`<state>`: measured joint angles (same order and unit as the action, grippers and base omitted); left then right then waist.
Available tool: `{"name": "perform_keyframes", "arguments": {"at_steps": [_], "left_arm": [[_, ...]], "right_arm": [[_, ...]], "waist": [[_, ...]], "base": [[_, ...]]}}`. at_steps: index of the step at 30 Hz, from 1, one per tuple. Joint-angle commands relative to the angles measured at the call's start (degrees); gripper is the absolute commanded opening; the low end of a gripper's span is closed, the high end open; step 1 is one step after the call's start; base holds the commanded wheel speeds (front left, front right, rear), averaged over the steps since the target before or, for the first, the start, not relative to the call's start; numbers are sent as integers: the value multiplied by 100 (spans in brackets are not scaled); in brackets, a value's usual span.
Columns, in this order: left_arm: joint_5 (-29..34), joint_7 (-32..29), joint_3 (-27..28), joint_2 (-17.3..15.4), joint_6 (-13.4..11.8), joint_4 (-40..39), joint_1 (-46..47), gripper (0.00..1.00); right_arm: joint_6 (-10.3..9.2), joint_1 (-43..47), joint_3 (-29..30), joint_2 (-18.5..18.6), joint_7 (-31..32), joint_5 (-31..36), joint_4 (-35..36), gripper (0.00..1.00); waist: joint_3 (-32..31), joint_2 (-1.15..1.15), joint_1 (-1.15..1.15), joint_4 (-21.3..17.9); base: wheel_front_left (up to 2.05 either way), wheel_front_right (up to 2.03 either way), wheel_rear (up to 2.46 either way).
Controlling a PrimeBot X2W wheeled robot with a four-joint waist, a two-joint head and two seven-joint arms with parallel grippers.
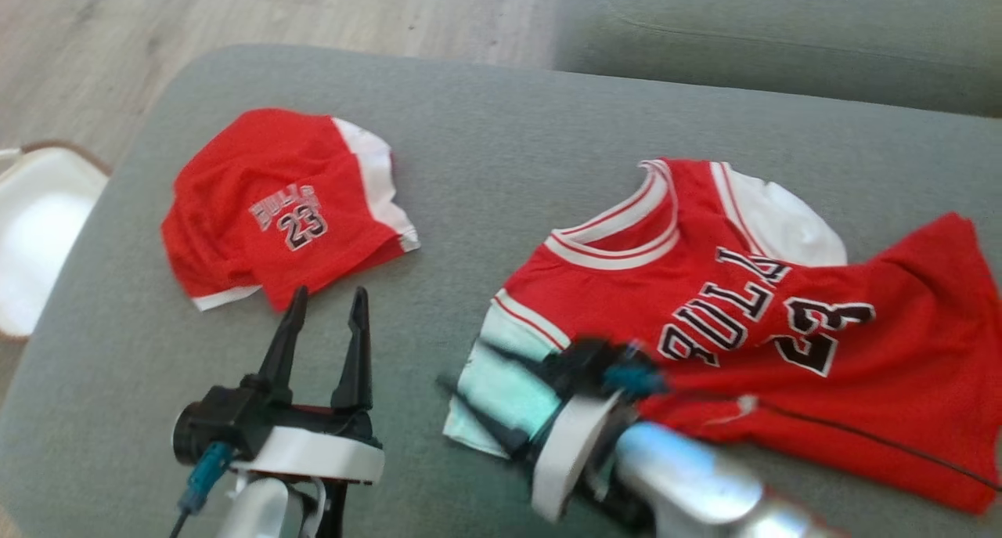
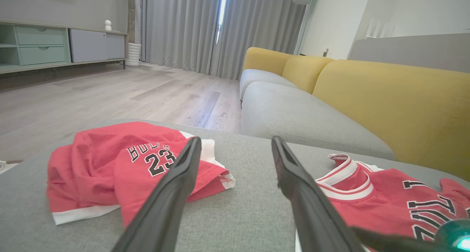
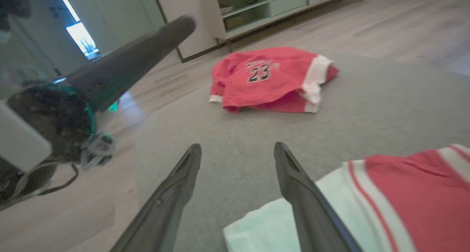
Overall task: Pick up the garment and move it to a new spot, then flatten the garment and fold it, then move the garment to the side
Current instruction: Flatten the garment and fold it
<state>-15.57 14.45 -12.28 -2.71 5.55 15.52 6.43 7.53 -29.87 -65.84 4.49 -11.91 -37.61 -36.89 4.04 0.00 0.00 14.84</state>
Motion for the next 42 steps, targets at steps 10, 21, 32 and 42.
{"name": "perform_keyframes", "arguments": {"at_steps": [10,21,32,42], "left_arm": [[19,55,452,-17,-34,-463,92,100],[7,55,442,-17,-27,-649,-11,100],[24,55,347,-17,16,-661,53,100],[-10,55,210,-17,62,-617,317,100]], "right_arm": [[-4,-81,3300,665,-306,903,639,100],[-4,2021,6641,-67,-308,3001,2229,100],[-4,2192,6734,-159,-307,3108,2490,100],[-4,1053,6783,-93,463,3528,2219,100]], "waist": [[-131,0,0,-858],[-188,0,0,-1417],[2,0,0,-1359],[571,0,0,-848]], "base": [[0,0,0],[0,0,0],[0,0,0],[0,0,0]]}}
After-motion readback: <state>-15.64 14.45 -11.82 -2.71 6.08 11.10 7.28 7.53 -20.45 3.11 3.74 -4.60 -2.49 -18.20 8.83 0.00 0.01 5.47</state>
